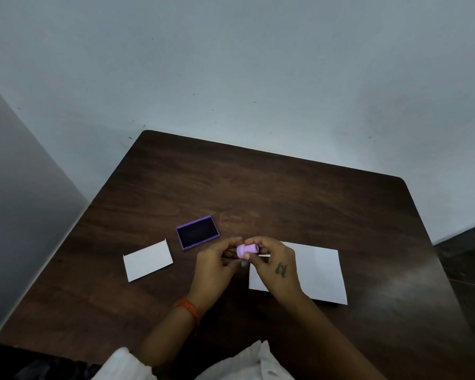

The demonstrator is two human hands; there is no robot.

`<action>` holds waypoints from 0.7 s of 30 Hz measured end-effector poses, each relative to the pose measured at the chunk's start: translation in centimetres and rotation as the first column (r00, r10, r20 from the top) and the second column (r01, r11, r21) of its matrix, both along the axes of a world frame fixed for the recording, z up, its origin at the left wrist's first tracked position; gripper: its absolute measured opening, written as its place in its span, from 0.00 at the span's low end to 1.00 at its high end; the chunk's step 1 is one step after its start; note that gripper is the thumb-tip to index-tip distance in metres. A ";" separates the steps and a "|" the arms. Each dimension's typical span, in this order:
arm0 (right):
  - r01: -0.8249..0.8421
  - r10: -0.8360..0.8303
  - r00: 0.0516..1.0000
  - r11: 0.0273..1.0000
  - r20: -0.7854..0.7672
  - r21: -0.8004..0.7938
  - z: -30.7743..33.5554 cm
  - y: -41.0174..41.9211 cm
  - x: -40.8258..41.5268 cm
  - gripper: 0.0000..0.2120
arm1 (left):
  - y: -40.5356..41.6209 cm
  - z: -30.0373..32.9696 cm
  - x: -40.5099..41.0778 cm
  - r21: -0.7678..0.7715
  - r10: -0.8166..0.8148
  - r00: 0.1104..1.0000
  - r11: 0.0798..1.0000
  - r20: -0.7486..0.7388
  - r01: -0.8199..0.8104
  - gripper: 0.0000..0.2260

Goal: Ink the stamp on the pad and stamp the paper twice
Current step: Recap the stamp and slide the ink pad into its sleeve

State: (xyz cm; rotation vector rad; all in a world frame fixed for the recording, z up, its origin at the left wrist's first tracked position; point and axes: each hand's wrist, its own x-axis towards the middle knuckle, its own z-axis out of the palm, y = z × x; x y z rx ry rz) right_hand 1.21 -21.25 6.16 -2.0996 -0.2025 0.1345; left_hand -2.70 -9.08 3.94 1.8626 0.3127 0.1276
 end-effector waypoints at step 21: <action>-0.067 0.081 0.983 0.994 -0.164 0.089 -0.4 -1.2 1.3 0.11 | 0.8 1.7 -0.2 -0.016 -0.031 0.999 0.999 0.040 0.032 0.07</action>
